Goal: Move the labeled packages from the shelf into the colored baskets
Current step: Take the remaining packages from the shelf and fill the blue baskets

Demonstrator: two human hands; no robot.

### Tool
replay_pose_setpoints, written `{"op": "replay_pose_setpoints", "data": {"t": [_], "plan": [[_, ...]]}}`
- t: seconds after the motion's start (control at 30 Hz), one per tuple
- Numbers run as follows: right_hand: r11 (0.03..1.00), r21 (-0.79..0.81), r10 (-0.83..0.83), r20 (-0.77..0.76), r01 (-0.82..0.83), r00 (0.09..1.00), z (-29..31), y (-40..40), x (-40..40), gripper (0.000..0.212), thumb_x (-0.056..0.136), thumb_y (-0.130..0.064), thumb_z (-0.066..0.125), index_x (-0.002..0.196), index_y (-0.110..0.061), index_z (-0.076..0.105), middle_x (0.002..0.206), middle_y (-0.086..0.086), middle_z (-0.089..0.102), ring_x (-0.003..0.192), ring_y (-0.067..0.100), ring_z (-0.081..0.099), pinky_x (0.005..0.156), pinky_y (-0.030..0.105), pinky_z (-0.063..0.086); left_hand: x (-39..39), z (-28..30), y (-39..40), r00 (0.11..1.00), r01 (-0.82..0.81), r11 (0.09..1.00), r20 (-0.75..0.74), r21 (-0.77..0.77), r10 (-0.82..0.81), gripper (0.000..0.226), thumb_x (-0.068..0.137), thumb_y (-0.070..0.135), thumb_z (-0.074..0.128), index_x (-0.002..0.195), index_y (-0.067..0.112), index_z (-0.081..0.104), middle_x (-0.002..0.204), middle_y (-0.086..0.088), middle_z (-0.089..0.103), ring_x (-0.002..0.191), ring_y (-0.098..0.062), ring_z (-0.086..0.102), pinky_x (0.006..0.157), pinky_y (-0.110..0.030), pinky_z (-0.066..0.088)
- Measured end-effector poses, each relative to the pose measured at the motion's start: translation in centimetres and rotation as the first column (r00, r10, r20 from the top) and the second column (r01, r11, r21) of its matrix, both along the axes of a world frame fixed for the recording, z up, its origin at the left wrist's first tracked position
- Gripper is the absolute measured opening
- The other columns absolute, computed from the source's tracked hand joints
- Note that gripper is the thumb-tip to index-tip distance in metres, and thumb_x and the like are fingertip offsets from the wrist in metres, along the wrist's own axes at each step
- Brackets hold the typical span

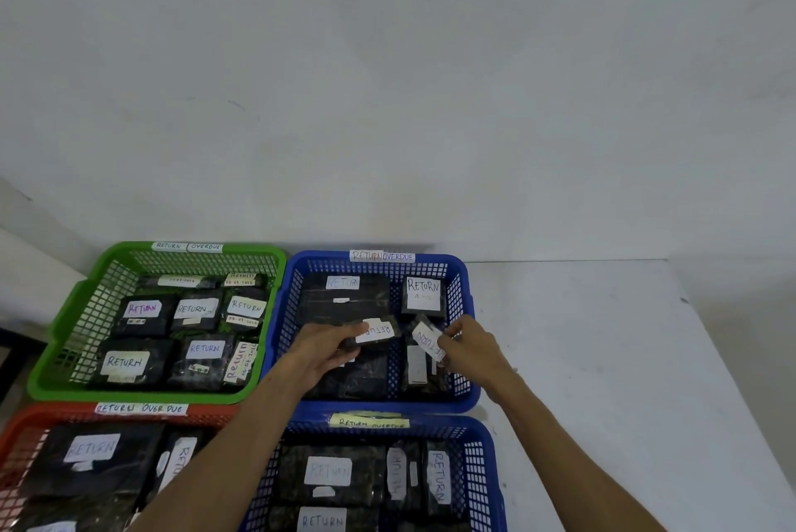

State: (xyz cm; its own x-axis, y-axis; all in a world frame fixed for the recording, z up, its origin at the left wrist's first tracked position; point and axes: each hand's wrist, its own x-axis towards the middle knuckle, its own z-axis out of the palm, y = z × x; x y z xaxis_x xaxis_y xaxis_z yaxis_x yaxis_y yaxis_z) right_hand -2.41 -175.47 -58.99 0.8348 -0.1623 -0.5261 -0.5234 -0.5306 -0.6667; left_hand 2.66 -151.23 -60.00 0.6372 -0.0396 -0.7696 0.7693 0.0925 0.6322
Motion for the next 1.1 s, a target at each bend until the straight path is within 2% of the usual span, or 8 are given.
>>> {"op": "replay_pose_setpoints", "data": {"t": [0.17, 0.3, 0.4, 0.5, 0.7, 0.8, 0.97, 1.1], "plan": [[1.000, 0.007, 0.003, -0.104, -0.003, 0.995, -1.6, 1.8, 0.2, 0.026, 0.090, -0.025, 0.062, 0.112, -0.015, 0.052, 0.108, 0.007, 0.065, 0.100, 0.024, 0.062, 0.080, 0.036, 0.053, -0.5, 0.0, -0.1, 0.998, -0.045, 0.999, -0.036, 0.003, 0.045, 0.043, 0.074, 0.018, 0.087, 0.110, 0.005, 0.070, 0.103, -0.017, 0.073, 0.099, -0.033, 0.072, 0.078, -0.037, 0.062], [0.998, 0.058, 0.028, -0.140, -0.020, 0.990, -3.1, 3.7, 0.5, 0.028, 0.090, -0.021, 0.068, 0.114, -0.017, 0.055, 0.112, 0.008, 0.069, 0.101, 0.024, 0.067, 0.088, 0.040, 0.056, -1.0, -0.2, 0.3, 0.997, -0.048, 0.999, -0.062, 0.005, 0.048, 0.047, 0.072, 0.024, 0.089, 0.111, 0.006, 0.069, 0.105, -0.018, 0.075, 0.094, -0.030, 0.074, 0.081, -0.038, 0.061], [0.998, 0.008, 0.057, -0.144, -0.056, 0.988, -3.9, 4.5, 0.5, 0.020, 0.085, -0.017, 0.071, 0.099, -0.017, 0.056, 0.110, 0.011, 0.070, 0.099, 0.028, 0.068, 0.087, 0.044, 0.059, -1.2, 0.0, 0.7, 0.995, -0.060, 0.998, -0.075, -0.016, 0.058, 0.049, 0.070, 0.022, 0.090, 0.112, 0.006, 0.070, 0.107, -0.015, 0.075, 0.096, -0.029, 0.074, 0.075, -0.033, 0.061], [0.996, -0.041, 0.079, -0.137, -0.085, 0.987, -4.5, 4.8, 0.5, 0.025, 0.082, -0.018, 0.074, 0.101, -0.015, 0.059, 0.108, 0.012, 0.069, 0.095, 0.029, 0.069, 0.083, 0.045, 0.060, -1.4, -0.1, 1.3, 0.996, -0.044, 0.999, -0.079, -0.021, 0.042, 0.052, 0.067, 0.023, 0.091, 0.111, 0.007, 0.070, 0.108, -0.015, 0.075, 0.097, -0.029, 0.074, 0.081, -0.033, 0.060], [0.998, -0.022, 0.048, -0.177, -0.053, 0.983, -4.3, 4.9, 0.9, 0.026, 0.080, -0.015, 0.079, 0.094, -0.018, 0.058, 0.110, 0.008, 0.067, 0.104, 0.027, 0.066, 0.088, 0.036, 0.057, -1.7, -0.3, 2.0, 0.997, -0.011, 0.999, -0.079, -0.039, 0.008, 0.052, 0.069, 0.024, 0.090, 0.112, 0.005, 0.069, 0.110, -0.016, 0.075, 0.096, -0.026, 0.075, 0.089, -0.036, 0.057], [0.998, 0.057, -0.002, -0.224, 0.015, 0.974, -4.5, 4.5, 1.1, 0.022, 0.083, -0.008, 0.076, 0.086, -0.017, 0.055, 0.110, 0.010, 0.066, 0.103, 0.028, 0.066, 0.087, 0.041, 0.059, -1.8, -0.5, 2.0, 0.997, 0.001, 1.000, -0.082, -0.027, -0.003, 0.052, 0.068, 0.024, 0.090, 0.111, 0.003, 0.070, 0.114, -0.017, 0.073, 0.096, -0.026, 0.074, 0.088, -0.035, 0.058], [0.973, 0.215, -0.022, -0.296, 0.089, 0.955, -4.5, 3.9, 1.2, 0.024, 0.084, -0.004, 0.073, 0.104, -0.007, 0.060, 0.101, 0.013, 0.069, 0.086, 0.025, 0.066, 0.072, 0.035, 0.059, -2.0, -0.5, 1.7, 0.997, 0.013, 0.998, -0.081, -0.066, -0.018, 0.048, 0.073, 0.024, 0.088, 0.112, 0.002, 0.069, 0.111, -0.019, 0.073, 0.099, -0.028, 0.074, 0.094, -0.038, 0.057], [0.967, 0.222, -0.050, -0.309, 0.123, 0.950, -4.6, 4.0, 1.1, 0.027, 0.088, -0.005, 0.066, 0.114, -0.007, 0.058, 0.106, 0.015, 0.067, 0.091, 0.028, 0.064, 0.072, 0.036, 0.055, -2.3, -0.6, 0.3, 0.996, 0.050, 0.997, -0.067, -0.062, -0.054, 0.044, 0.078, 0.024, 0.084, 0.113, 0.003, 0.066, 0.107, -0.018, 0.074, 0.097, -0.027, 0.074, 0.085, -0.035, 0.058]]}}
